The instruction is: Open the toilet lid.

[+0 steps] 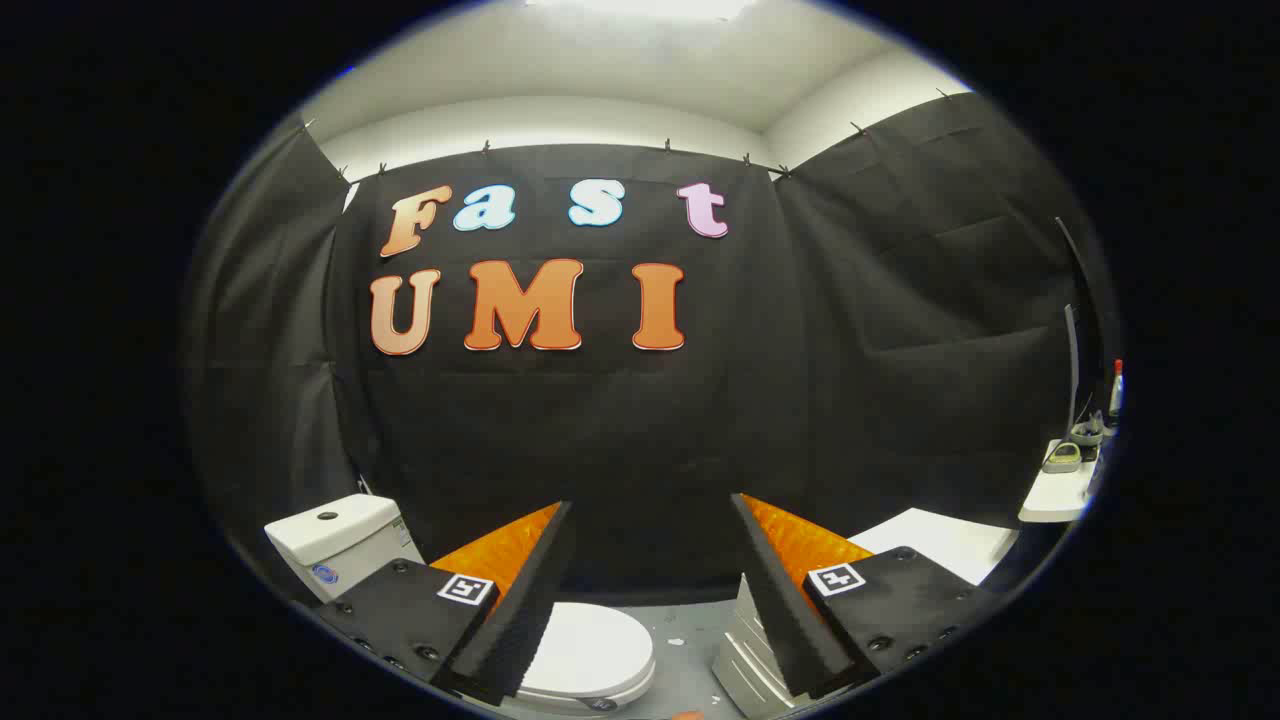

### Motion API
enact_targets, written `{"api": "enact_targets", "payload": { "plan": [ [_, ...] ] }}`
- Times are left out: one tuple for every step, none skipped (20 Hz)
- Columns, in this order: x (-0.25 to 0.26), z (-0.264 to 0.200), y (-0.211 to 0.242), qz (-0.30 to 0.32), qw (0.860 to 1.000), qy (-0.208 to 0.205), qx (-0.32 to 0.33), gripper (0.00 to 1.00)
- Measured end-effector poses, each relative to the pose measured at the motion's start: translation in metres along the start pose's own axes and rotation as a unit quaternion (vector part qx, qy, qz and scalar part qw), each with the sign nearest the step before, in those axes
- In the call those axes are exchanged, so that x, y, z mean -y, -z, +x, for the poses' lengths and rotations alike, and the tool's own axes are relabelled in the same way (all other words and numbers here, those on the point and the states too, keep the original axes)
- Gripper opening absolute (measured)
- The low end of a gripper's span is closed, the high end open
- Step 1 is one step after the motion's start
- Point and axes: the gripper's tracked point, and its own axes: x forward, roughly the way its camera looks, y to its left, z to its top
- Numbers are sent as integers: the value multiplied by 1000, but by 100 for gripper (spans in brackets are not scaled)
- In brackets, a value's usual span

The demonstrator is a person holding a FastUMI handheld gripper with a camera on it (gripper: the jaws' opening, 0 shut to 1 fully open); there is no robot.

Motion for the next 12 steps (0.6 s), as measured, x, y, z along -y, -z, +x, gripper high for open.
{"api": "enact_targets", "payload": {
  "plan": [
    [-1,2,2,4,1000,-1,-1,98],
    [-2,5,5,11,1000,-3,-3,98],
    [-5,7,9,18,1000,-7,-6,98],
    [-9,8,12,25,1000,-10,-10,98],
    [-12,10,16,28,999,-14,-15,98],
    [-15,10,19,29,999,-15,-19,98],
    [-17,8,20,27,999,-16,-20,98],
    [-22,5,19,23,999,-18,-20,98],
    [-25,1,17,18,999,-21,-18,98],
    [-28,-4,13,12,1000,-21,-15,98],
    [-31,-10,8,5,1000,-21,-11,98],
    [-32,-16,0,-2,1000,-17,-6,99]
  ]
}}
